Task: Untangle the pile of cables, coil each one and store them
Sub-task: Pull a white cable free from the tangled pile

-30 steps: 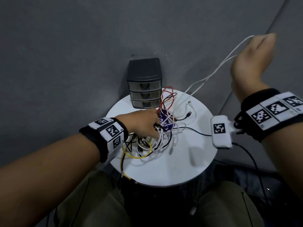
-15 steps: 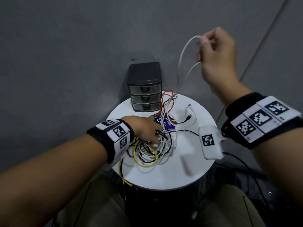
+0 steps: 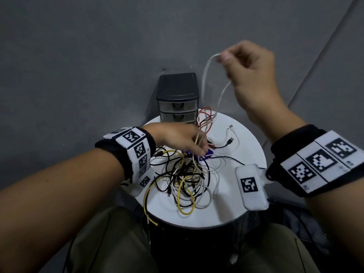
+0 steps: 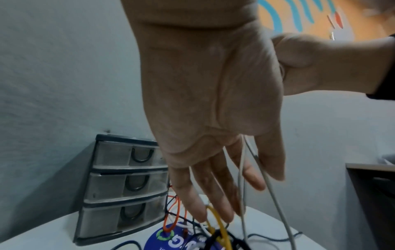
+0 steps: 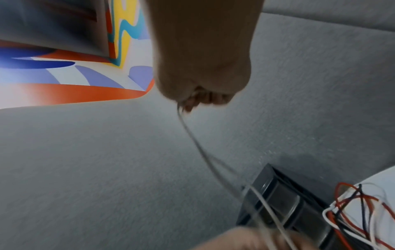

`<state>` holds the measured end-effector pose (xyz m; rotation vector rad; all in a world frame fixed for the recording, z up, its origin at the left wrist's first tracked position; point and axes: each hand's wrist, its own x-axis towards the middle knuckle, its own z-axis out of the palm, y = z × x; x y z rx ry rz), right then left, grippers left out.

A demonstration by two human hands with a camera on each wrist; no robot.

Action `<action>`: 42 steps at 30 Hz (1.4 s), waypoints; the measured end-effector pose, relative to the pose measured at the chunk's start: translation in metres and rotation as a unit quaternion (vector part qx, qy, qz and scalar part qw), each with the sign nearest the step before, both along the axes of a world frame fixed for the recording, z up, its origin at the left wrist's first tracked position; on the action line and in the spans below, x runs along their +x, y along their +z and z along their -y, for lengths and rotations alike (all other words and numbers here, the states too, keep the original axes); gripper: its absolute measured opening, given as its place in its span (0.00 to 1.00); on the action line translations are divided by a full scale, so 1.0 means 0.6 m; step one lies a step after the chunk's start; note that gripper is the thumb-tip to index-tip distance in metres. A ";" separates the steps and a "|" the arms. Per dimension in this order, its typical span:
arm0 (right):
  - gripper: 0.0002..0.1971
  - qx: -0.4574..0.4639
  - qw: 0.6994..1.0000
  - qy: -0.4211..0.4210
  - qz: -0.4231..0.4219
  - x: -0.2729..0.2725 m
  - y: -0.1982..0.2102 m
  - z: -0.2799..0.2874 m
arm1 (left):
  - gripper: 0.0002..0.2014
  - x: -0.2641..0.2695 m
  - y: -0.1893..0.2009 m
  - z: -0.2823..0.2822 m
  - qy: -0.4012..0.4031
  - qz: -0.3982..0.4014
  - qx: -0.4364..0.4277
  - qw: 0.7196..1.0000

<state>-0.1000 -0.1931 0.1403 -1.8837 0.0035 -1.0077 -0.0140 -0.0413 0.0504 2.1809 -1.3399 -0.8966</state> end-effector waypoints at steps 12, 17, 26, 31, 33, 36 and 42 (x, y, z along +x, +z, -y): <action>0.08 0.170 0.958 -0.092 -0.212 -0.016 -0.080 0.062 | 0.14 0.013 -0.006 -0.007 0.015 0.010 -0.045 0.999; 0.06 0.090 0.926 0.086 -0.358 -0.037 -0.146 0.031 | 0.13 0.016 -0.007 0.002 0.050 0.158 -0.117 0.979; 0.03 0.011 0.913 0.132 -0.385 -0.021 -0.195 -0.002 | 0.13 0.010 0.009 0.018 0.166 0.117 -0.241 0.949; 0.13 0.042 0.914 0.085 -0.395 -0.015 -0.188 0.009 | 0.13 0.017 0.049 0.023 0.238 0.162 -0.342 0.894; 0.17 0.067 0.915 0.055 -0.395 -0.015 -0.174 0.025 | 0.12 0.027 0.060 0.021 0.274 0.149 -0.386 0.868; 0.19 0.081 0.917 -0.016 -0.391 -0.013 -0.152 0.061 | 0.11 0.046 0.070 0.015 0.335 0.129 -0.432 0.827; 0.15 0.090 0.933 -0.056 -0.344 -0.018 -0.070 0.102 | 0.10 0.071 0.066 0.003 0.387 0.028 -0.479 0.787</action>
